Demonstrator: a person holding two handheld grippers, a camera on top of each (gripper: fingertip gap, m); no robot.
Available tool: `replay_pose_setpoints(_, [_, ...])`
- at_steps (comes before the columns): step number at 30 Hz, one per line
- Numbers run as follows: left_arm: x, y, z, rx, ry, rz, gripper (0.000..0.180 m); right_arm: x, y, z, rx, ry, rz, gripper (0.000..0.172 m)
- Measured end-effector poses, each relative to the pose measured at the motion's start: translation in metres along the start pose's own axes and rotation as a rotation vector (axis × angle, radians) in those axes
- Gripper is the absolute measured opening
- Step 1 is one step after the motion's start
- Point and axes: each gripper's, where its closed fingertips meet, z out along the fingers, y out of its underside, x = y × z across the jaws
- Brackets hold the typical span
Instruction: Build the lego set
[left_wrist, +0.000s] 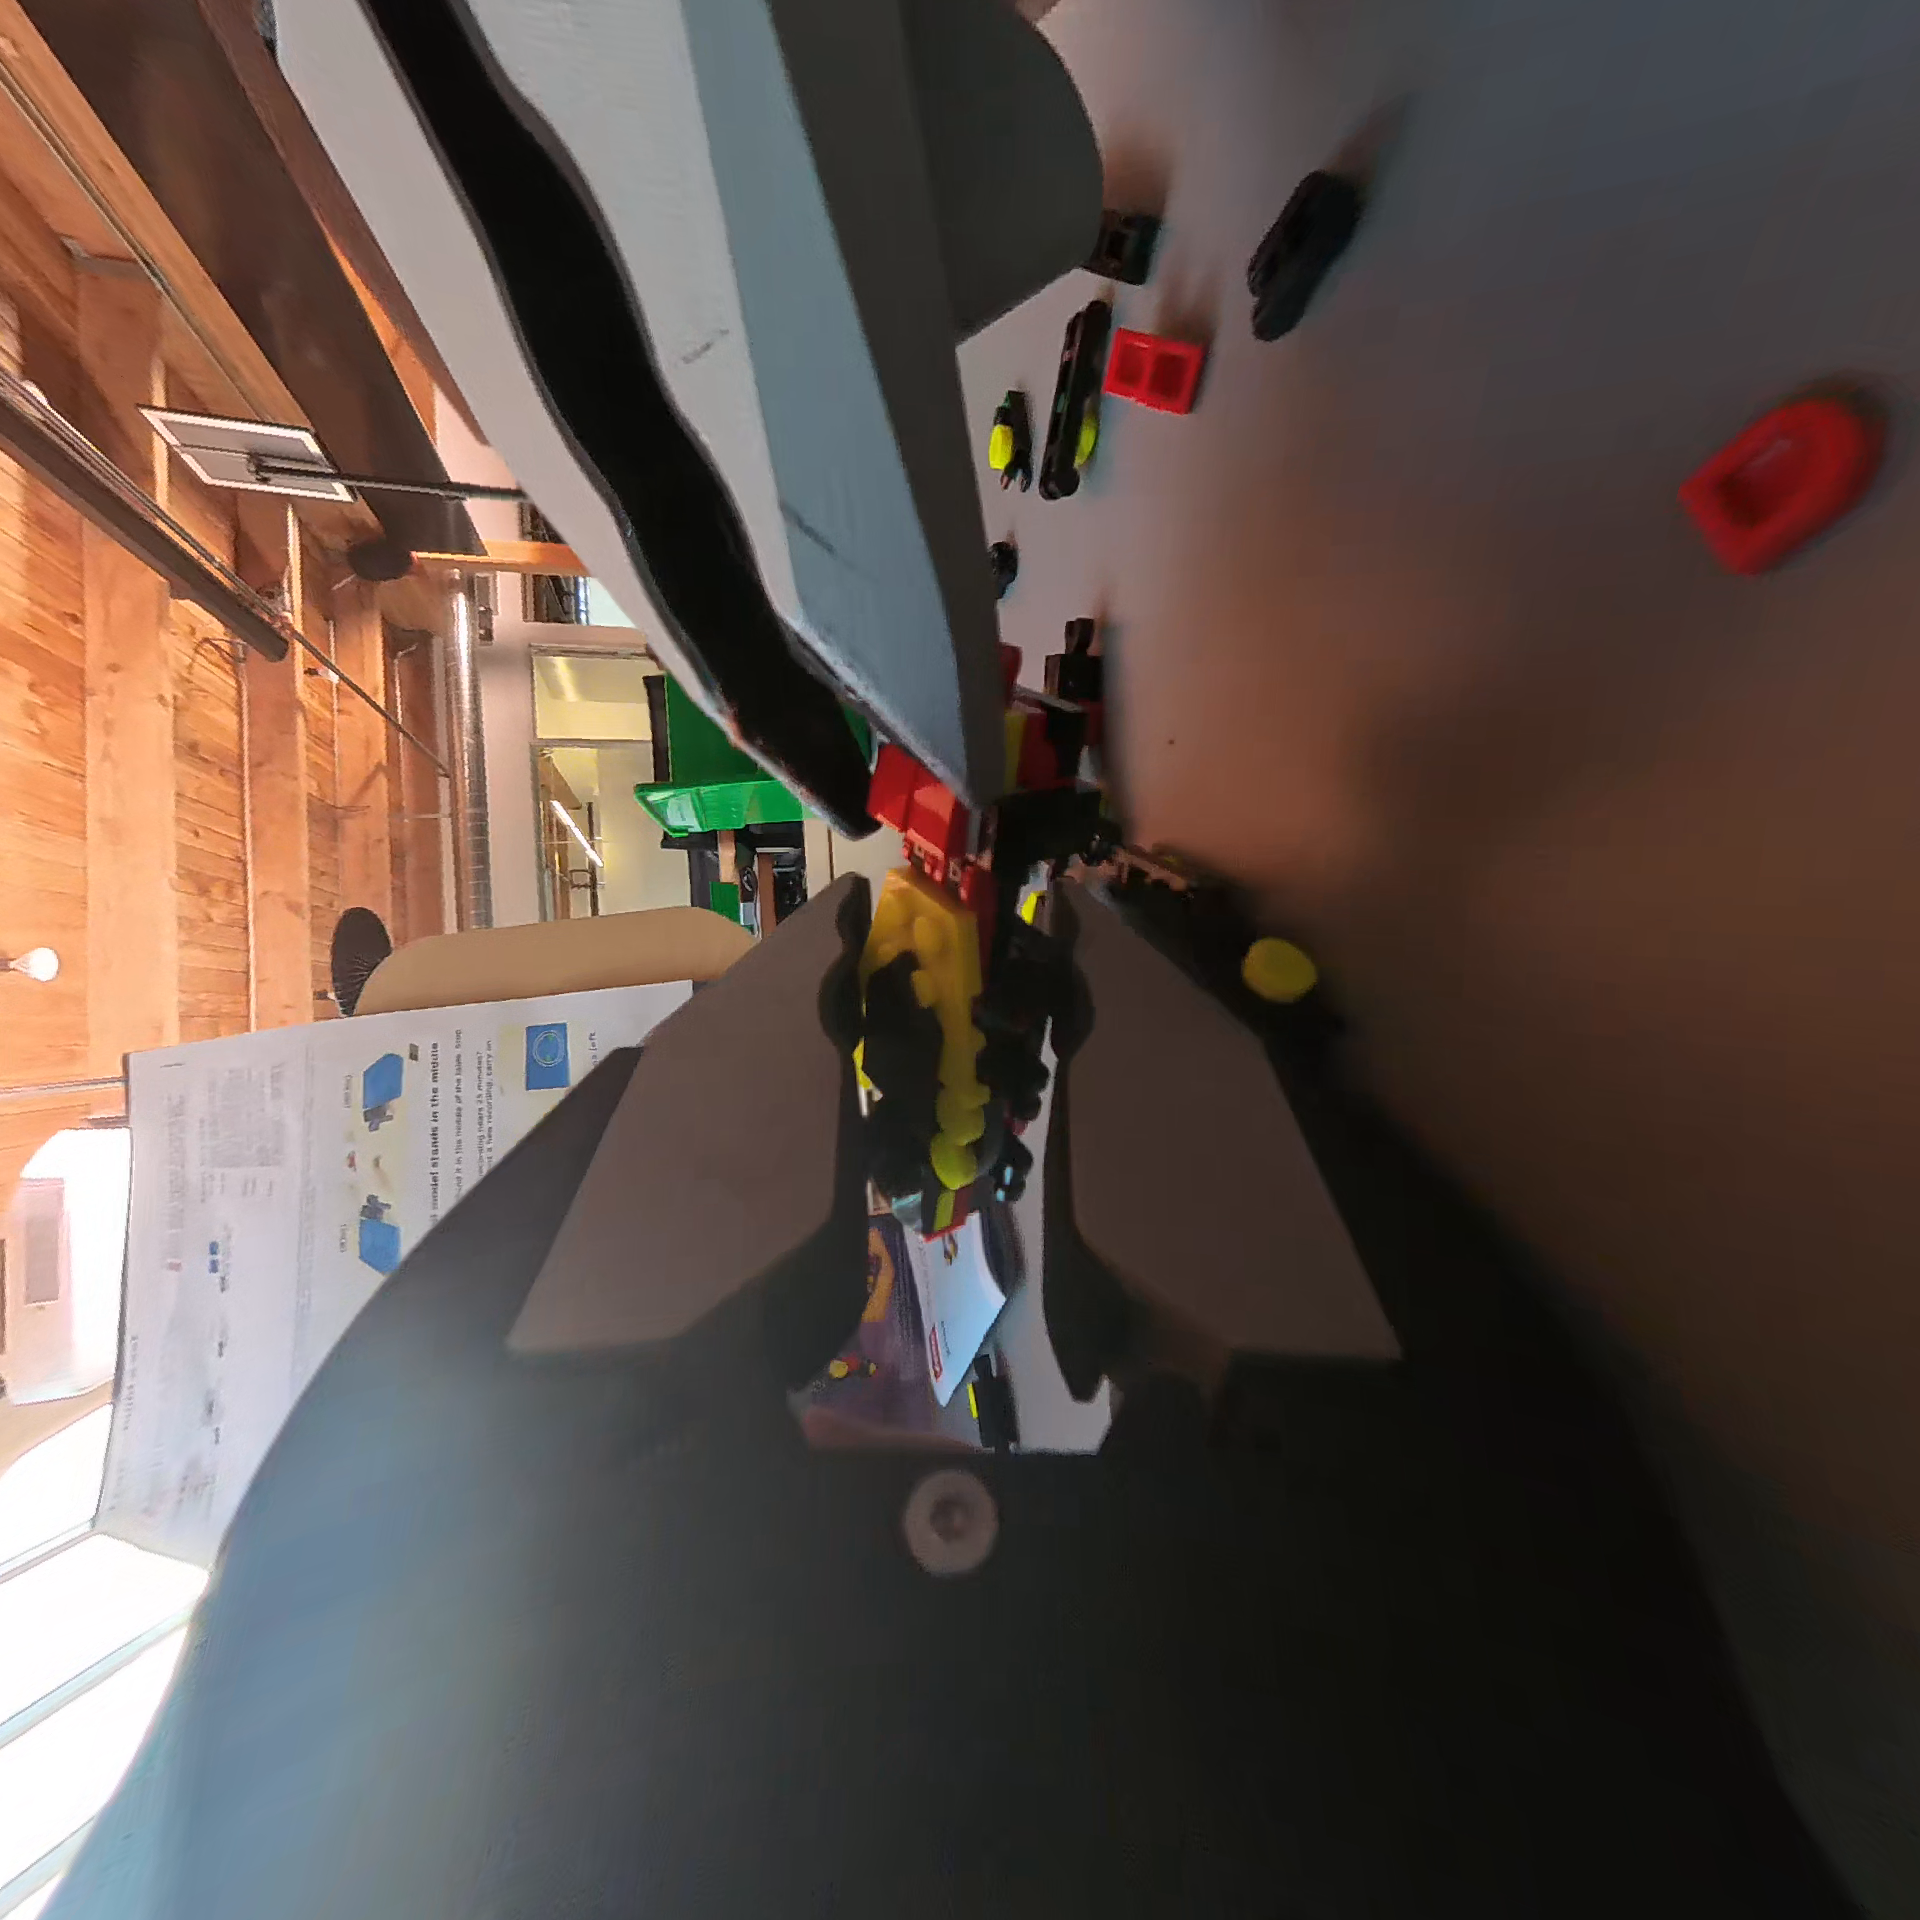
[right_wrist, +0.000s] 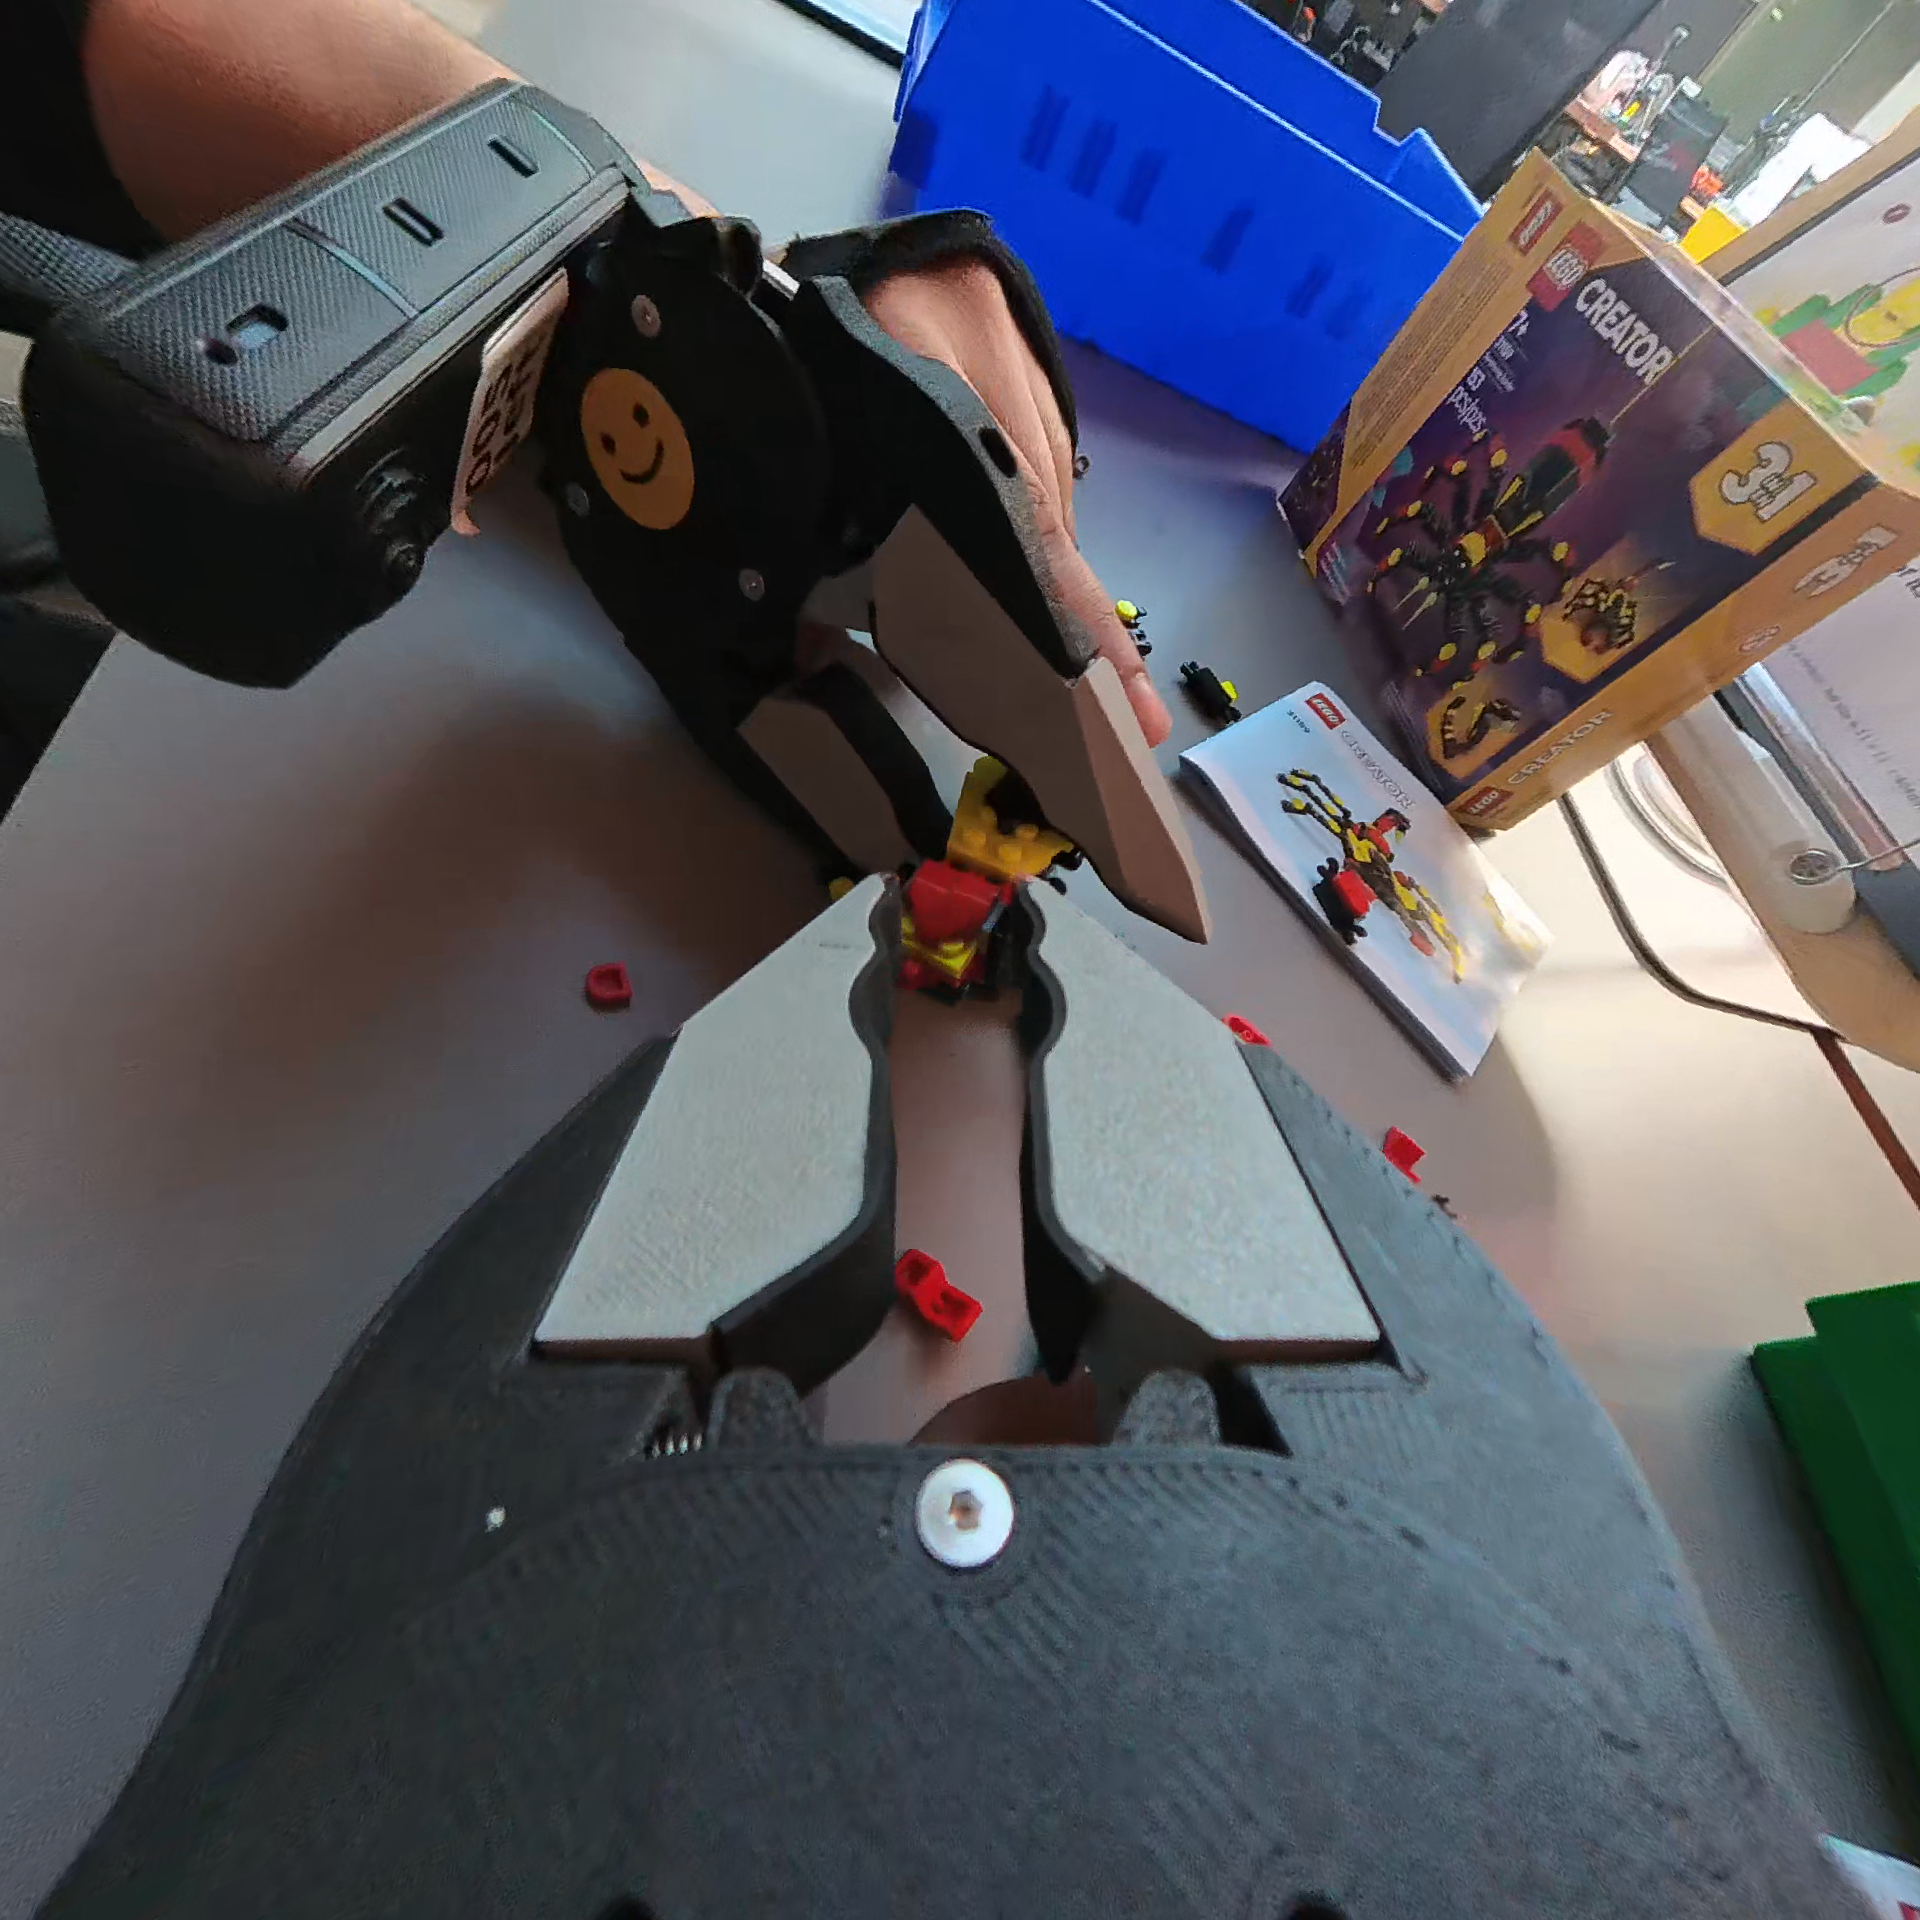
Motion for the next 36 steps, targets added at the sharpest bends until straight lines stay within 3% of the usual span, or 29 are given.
replay_pose_setpoints(7, [-0.012,-0.013,0.001,0.04,-0.08,0.001,0.032,-0.003,-0.013,-0.01,0.049,-0.055,0.021,0.01])
replay_pose_setpoints(8, [-0.014,-0.018,-0.001,0.071,-0.086,0.004,0.03,0.0,-0.018,-0.013,0.074,-0.035,0.027,0.0])
replay_pose_setpoints(12, [-0.02,-0.022,-0.001,0.07,-0.127,0.002,0.029,0.0,-0.025,-0.015,0.119,-0.094,0.138,0.0])
replay_pose_setpoints(15, [-0.017,-0.023,0.003,0.054,-0.127,0.02,0.046,0.0,-0.021,-0.015,0.117,-0.131,0.189,0.0])
replay_pose_setpoints(16, [-0.019,-0.023,0.003,0.045,-0.14,0.024,0.03,0.001,-0.022,-0.016,0.129,-0.142,0.208,0.0])
replay_pose_setpoints(17, [-0.021,-0.023,0.003,0.036,-0.146,0.014,0.03,0.002,-0.023,-0.018,0.148,-0.149,0.232,0.0])
replay_pose_setpoints(19, [-0.024,-0.02,0.005,0.008,-0.15,0.009,0.03,-0.001,-0.037,-0.024,0.251,-0.219,0.284,0.0])
replay_pose_setpoints(21, [-0.013,0.01,0.015,-0.161,-0.105,0.061,0.029,-0.004,-0.078,-0.05,0.516,-0.338,0.372,0.0])
replay_pose_setpoints(22, [-0.017,0.014,0.016,-0.16,-0.132,0.073,0.029,0.003,-0.085,-0.055,0.569,-0.317,0.396,0.0])
replay_pose_setpoints(27, [-0.026,0.015,0.01,-0.164,-0.161,0.034,0.03,0.046,-0.041,-0.038,0.337,0.04,0.368,0.0])
replay_pose_setpoints(30, [-0.028,0.016,0.011,-0.173,-0.171,0.028,0.03,0.037,-0.03,-0.027,0.223,0.063,0.293,0.005])
replay_pose_setpoints(36, [-0.033,0.042,0.016,-0.346,-0.207,0.009,0.03,0.035,-0.007,-0.001,0.05,0.171,0.26,0.011])
